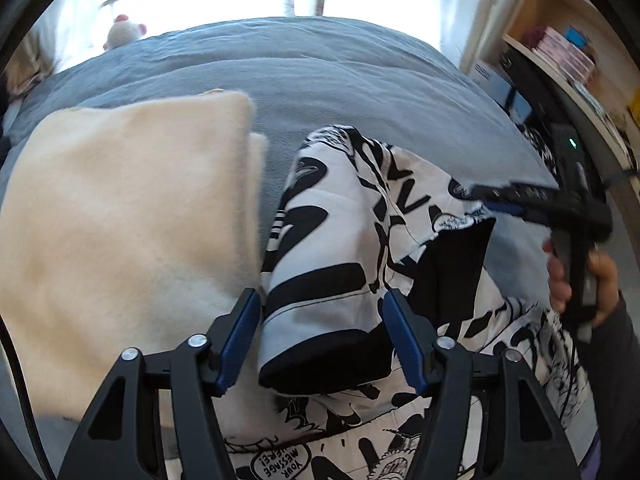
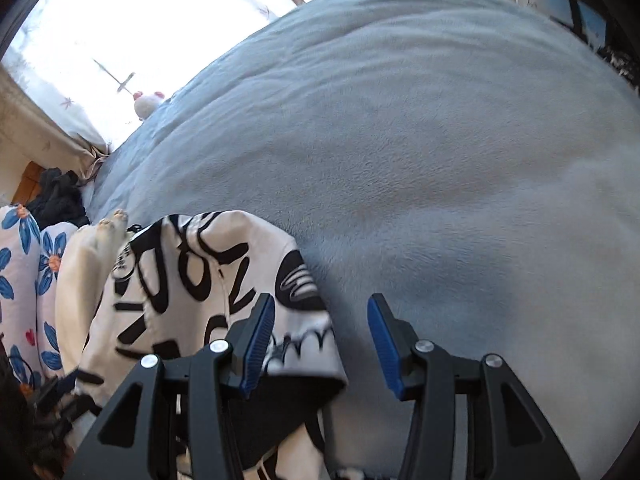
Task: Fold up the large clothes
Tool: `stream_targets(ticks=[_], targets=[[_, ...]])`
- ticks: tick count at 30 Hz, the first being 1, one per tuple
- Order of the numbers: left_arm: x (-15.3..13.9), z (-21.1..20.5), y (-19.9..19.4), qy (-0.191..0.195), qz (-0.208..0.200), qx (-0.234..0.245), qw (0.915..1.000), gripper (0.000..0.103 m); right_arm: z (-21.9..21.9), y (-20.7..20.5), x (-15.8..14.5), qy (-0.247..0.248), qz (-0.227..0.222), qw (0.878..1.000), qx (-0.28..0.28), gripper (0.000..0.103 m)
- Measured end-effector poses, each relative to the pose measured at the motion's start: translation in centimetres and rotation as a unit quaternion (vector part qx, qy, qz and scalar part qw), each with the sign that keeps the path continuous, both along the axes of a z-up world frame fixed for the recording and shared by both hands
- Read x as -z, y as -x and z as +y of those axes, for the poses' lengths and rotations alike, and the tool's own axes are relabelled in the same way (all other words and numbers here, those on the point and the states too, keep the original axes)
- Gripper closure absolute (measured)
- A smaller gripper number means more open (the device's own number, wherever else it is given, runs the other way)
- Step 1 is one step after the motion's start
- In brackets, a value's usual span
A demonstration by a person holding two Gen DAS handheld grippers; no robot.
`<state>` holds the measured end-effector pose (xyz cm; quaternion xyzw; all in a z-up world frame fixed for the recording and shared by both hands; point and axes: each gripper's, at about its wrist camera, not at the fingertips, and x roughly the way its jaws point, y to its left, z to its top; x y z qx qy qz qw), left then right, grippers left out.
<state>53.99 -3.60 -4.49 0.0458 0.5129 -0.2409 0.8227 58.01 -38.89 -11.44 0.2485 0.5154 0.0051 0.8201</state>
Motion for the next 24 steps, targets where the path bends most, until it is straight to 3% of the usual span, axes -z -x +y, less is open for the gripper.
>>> stream_targets(ticks=[2, 3, 4, 5, 7, 9, 14, 17, 20, 23, 24], targets=[[0.7, -0.6, 0.0, -0.020, -0.007, 0.014, 0.9997, 0.074, 0.3, -0.8, 0.9, -0.013, 0.002, 1.000, -0.004, 0.055], [1.0, -0.7, 0.0, -0.026, -0.008, 0.015, 0.9995, 0.079, 0.7, -1.2, 1.4, -0.015, 0.003, 1.000, -0.010, 0.055], [1.4, -0.8, -0.2, -0.028, -0.010, 0.014, 0.9995, 0.092, 1.1, -1.6, 1.7, -0.013, 0.004, 1.000, -0.015, 0.057], [1.6, -0.7, -0.3, -0.029, -0.010, 0.011, 0.9995, 0.094, 1.4, -1.8, 1.9, -0.009, 0.003, 1.000, -0.019, 0.062], [1.9, -0.4, -0.4, -0.022, -0.015, 0.003, 0.9996, 0.097, 2.5, -2.0, 2.1, 0.010, 0.008, 0.999, -0.041, 0.090], [1.9, -0.3, -0.1, -0.024, -0.028, -0.003, 0.9993, 0.099, 3.7, -1.6, 1.4, 0.042, -0.006, 0.997, -0.057, 0.096], [0.8, 1.2, 2.5, 0.000, -0.085, -0.013, 0.9963, 0.100, 5.6, 3.4, -3.2, 0.096, -0.108, 0.985, -0.095, 0.098], [0.7, 3.3, 5.4, 0.027, -0.101, -0.023, 0.9943, 0.101, 5.8, 9.6, -6.2, 0.120, -0.181, 0.970, -0.110, 0.098], [1.0, 5.8, 9.8, 0.080, -0.117, -0.019, 0.9897, 0.100, 5.6, 16.6, -7.5, 0.132, -0.247, 0.952, -0.122, 0.098], [3.1, 6.9, 13.7, 0.080, -0.105, -0.011, 0.9912, 0.099, 6.6, 21.7, -6.7, 0.189, -0.253, 0.940, -0.132, 0.097], [3.9, 7.1, 14.5, 0.072, -0.097, -0.009, 0.9926, 0.099, 7.1, 22.8, -6.0, 0.214, -0.241, 0.937, -0.136, 0.092]])
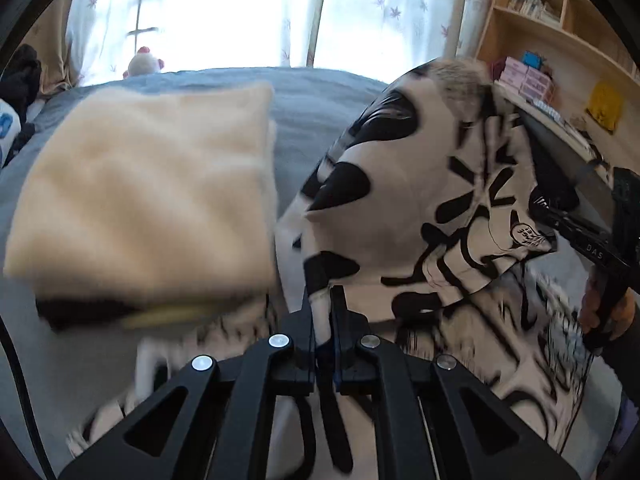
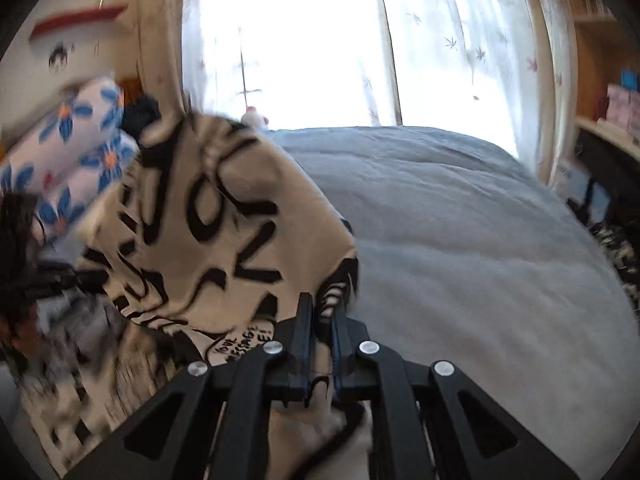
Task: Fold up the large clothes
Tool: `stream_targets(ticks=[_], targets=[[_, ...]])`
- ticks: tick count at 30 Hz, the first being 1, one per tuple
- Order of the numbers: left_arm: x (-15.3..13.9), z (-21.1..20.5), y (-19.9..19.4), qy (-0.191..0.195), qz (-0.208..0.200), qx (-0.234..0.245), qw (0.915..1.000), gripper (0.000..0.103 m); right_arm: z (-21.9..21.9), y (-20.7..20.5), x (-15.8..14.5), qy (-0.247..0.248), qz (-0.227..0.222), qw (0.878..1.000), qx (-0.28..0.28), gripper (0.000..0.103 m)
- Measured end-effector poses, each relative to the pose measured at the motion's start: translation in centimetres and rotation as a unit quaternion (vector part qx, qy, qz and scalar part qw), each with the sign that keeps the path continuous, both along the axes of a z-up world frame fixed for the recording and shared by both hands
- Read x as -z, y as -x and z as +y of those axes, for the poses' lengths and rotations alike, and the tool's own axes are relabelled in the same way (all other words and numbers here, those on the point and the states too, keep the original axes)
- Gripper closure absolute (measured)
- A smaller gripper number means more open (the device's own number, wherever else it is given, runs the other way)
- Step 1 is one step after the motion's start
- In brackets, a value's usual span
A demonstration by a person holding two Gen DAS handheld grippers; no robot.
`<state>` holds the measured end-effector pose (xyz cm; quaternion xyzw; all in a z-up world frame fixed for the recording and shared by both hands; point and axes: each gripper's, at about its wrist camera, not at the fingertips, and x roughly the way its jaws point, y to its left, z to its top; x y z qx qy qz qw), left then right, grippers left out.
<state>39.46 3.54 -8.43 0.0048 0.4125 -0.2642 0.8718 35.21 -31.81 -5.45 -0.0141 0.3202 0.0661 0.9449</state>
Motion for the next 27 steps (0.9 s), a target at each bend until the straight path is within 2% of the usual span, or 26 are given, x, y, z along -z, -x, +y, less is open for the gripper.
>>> stream_targets(ticks=[1, 3, 5, 7, 9, 11, 12, 13, 14, 17, 19, 24, 27], targets=[[0.8, 0.3, 0.6, -0.007, 0.011, 0.000, 0.9999, 0.099, 0.3, 1.2, 0.9, 0.024, 0.017, 1.000, 0.008, 0.089], [2.8, 1.0, 1.6, -0.009, 0.054, -0.007, 0.9985, 0.097, 0.1, 2.6, 2.2, 0.021, 0.055, 0.998, 0.015, 0.088], [3.8, 1.8, 2.4, 0.005, 0.090, -0.022, 0.9957, 0.096, -0.8, 4.0, 2.8, -0.029, 0.089, 0.995, 0.021, 0.088], [3.7, 2.3, 3.1, 0.015, 0.104, -0.024, 0.9942, 0.096, -1.8, 5.0, 2.8, -0.102, 0.118, 0.987, 0.024, 0.087], [2.7, 2.5, 3.9, 0.028, 0.109, -0.018, 0.9934, 0.093, -2.5, 5.6, 2.2, -0.156, 0.132, 0.979, 0.029, 0.083], [1.3, 2.6, 4.8, 0.050, 0.123, -0.010, 0.9911, 0.073, -3.0, 6.5, 1.3, -0.208, 0.133, 0.968, 0.035, 0.069], [0.7, 2.8, 5.1, 0.059, 0.130, -0.007, 0.9897, 0.066, -3.1, 7.2, 1.0, -0.234, 0.133, 0.962, 0.040, 0.058], [0.3, 2.6, 5.5, 0.064, 0.134, -0.005, 0.9889, 0.050, -3.2, 7.4, 0.5, -0.258, 0.132, 0.956, 0.045, 0.050], [-0.6, 2.5, 5.6, 0.076, 0.140, -0.001, 0.9873, 0.042, -3.0, 7.5, 0.3, -0.275, 0.131, 0.951, 0.047, 0.047], [-2.8, 1.4, 5.7, 0.102, 0.142, 0.006, 0.9846, 0.035, -2.8, 6.6, -0.9, -0.332, 0.133, 0.932, 0.054, 0.043], [-3.8, 0.2, 5.3, 0.110, 0.150, 0.010, 0.9825, 0.032, -2.4, 5.6, -1.3, -0.347, 0.140, 0.925, 0.062, 0.043], [-5.9, -1.6, 3.1, 0.115, 0.169, 0.004, 0.9787, 0.030, -1.9, 3.1, -2.7, -0.378, 0.150, 0.911, 0.071, 0.043], [-6.8, -2.7, 1.4, 0.116, 0.176, -0.009, 0.9776, 0.030, -1.6, 1.4, -3.5, -0.382, 0.161, 0.907, 0.078, 0.043]])
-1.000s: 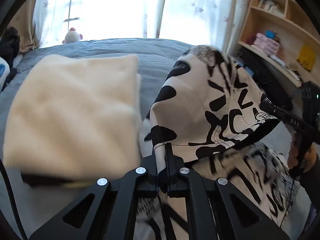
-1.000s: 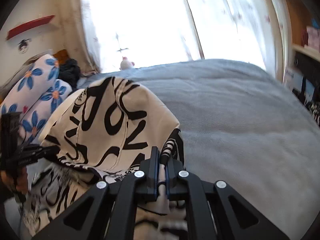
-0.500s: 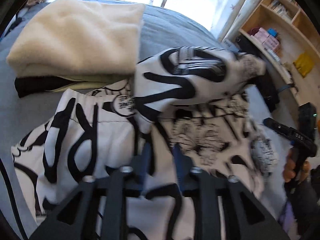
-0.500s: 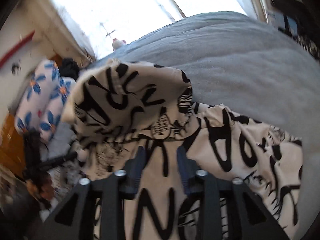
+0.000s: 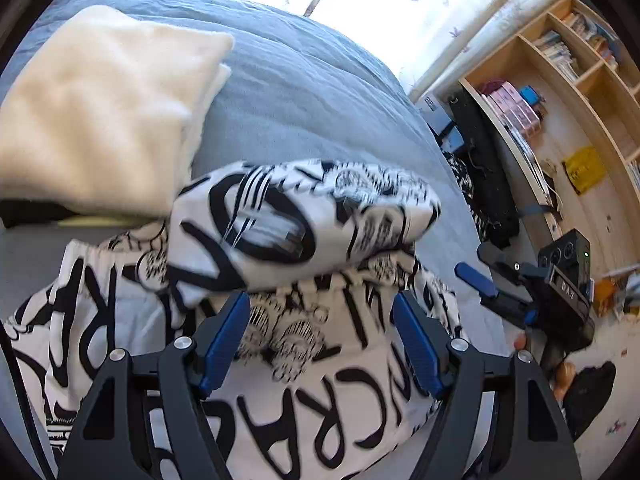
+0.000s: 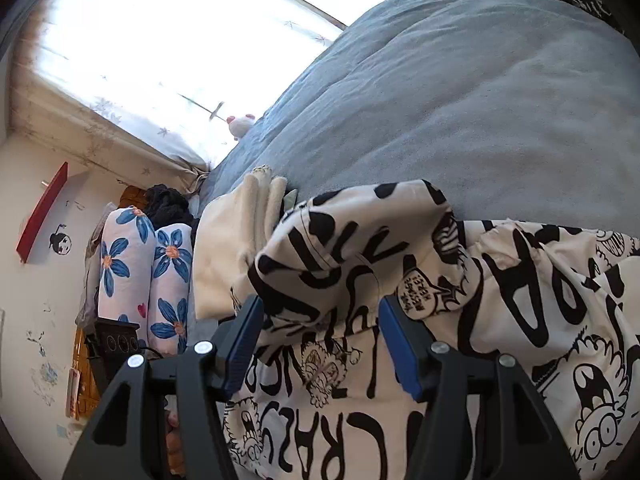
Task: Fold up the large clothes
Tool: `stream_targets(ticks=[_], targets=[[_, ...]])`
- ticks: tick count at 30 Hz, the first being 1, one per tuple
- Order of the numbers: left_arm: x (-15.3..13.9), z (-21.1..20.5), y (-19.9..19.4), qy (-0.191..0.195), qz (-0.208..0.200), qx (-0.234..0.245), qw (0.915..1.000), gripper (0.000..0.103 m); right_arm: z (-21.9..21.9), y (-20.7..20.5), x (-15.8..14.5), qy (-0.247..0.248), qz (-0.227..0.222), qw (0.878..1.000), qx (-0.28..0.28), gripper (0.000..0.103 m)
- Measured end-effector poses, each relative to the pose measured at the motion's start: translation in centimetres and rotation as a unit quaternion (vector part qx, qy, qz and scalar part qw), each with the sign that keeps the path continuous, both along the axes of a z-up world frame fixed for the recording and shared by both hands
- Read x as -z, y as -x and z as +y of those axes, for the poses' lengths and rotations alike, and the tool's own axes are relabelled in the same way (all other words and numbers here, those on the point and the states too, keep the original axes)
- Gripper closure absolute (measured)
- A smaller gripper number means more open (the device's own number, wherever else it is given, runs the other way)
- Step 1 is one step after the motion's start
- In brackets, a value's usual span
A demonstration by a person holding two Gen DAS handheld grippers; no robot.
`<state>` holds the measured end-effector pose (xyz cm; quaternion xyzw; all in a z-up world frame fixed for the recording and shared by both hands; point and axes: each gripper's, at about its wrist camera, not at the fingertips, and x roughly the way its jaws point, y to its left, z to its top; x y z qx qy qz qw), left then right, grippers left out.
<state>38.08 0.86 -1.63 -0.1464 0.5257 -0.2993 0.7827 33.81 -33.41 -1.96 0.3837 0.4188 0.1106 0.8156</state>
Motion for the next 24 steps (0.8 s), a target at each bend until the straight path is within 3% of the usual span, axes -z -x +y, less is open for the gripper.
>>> stream_targets(ticks=[11, 17, 18, 20, 21, 22, 24], targets=[[-1.0, -2.5, -3.8, 0.007, 0.036, -0.033, 0.9988, 0.030, 1.5, -6.7, 0.7, -0.053, 0.082, 0.995, -0.003, 0.043], [-0.8, -2.8, -3.2, 0.001, 0.036, -0.013, 0.9993, 0.030, 4.4, -8.5, 1.9, 0.016, 0.139, 0.990, -0.014, 0.043], [-0.7, -2.8, -3.0, 0.003, 0.036, -0.011, 0.9993, 0.030, 4.7, -8.6, 2.0, 0.024, 0.141, 0.990, -0.016, 0.048], [-0.6, -2.7, -2.4, 0.014, 0.035, 0.002, 0.9993, 0.030, 5.4, -8.6, 1.8, 0.046, 0.127, 0.990, -0.026, 0.070], [-0.6, -2.7, -2.2, 0.017, 0.032, 0.007, 0.9993, 0.030, 5.9, -8.7, 1.7, 0.052, 0.118, 0.991, -0.038, 0.091], [-0.6, -2.7, -1.8, 0.018, 0.025, 0.013, 0.9995, 0.030, 6.1, -8.7, 1.7, 0.049, 0.113, 0.991, -0.048, 0.101], [-0.4, -2.7, -0.6, 0.006, -0.002, 0.030, 0.9995, 0.030, 6.5, -8.5, 1.2, 0.069, 0.101, 0.991, -0.053, 0.101]])
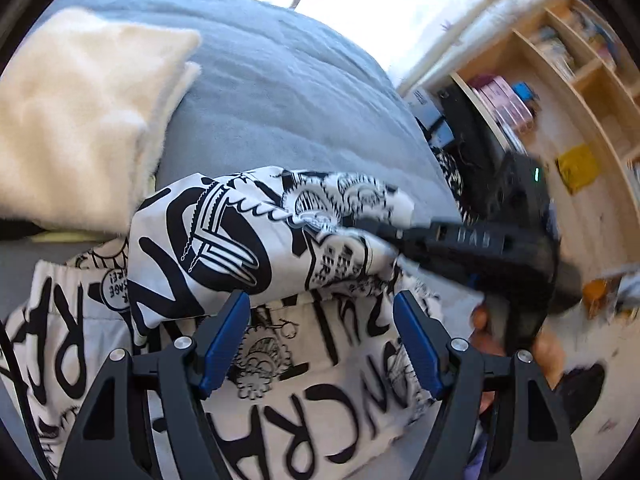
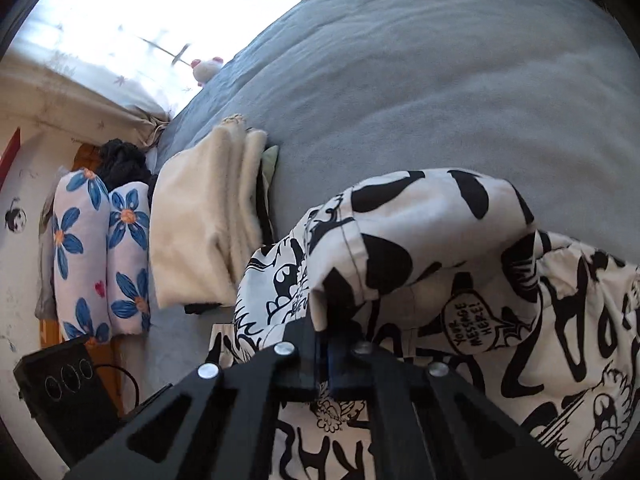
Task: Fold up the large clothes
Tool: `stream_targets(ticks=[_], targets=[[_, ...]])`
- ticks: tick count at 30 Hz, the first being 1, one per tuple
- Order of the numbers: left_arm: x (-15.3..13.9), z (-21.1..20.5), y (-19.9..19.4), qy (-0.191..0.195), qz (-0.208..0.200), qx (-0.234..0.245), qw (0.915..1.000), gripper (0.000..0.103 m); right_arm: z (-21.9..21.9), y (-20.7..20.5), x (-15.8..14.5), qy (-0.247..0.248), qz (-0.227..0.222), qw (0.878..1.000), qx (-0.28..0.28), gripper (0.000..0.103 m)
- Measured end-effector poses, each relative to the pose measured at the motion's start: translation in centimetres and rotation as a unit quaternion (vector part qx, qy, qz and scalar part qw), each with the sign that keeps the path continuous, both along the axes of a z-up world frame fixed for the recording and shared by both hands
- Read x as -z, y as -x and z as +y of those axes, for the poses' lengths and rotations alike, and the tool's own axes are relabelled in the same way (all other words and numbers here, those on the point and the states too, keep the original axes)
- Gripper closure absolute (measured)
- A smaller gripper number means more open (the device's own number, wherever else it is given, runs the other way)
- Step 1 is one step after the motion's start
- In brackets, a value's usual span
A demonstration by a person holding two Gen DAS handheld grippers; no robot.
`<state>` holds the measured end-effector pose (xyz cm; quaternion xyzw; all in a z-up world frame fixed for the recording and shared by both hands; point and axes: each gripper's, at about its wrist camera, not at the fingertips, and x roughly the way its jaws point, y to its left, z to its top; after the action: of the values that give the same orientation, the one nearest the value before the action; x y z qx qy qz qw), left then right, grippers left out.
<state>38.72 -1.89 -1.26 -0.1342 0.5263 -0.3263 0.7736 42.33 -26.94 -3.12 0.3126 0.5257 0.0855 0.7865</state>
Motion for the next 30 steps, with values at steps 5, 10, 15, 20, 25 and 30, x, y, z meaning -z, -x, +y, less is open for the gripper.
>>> stream_targets(ticks=[5, 10, 15, 20, 25, 30], targets=[[2.0, -0.5, 2.9, -0.039, -0.050, 0.038, 0.9972, 0.030, 0.5, 0.6, -1.7, 0.003, -0.042, 0.999, -0.017, 0.101], [5.3, -0.5, 3.7, -0.070, -0.053, 0.025, 0.9958, 0.031, 0.2, 1.7, -3.9, -0.021, -0.082, 0.996, -0.018, 0.101], [7.5, 2.1, 2.7, -0.043, -0.044, -0.043, 0.9972, 0.031, 0.3, 5.2, -5.1, -0.040, -0.123, 0.990, -0.056, 0.101], [9.4, 5.4, 2.1, -0.036, -0.033, -0.101, 0.9937, 0.031, 2.2, 9.9, -1.7, -0.025, -0.105, 0.989, -0.100, 0.101], [9.9, 8.6, 3.3, -0.032, -0.020, -0.134, 0.9902, 0.031, 4.5, 14.6, 3.9, -0.034, -0.072, 0.991, -0.109, 0.101], [10.2, 11.1, 5.0, -0.007, 0.019, -0.132, 0.9911, 0.031, 5.9, 17.6, 7.0, -0.046, -0.074, 0.991, -0.101, 0.101]])
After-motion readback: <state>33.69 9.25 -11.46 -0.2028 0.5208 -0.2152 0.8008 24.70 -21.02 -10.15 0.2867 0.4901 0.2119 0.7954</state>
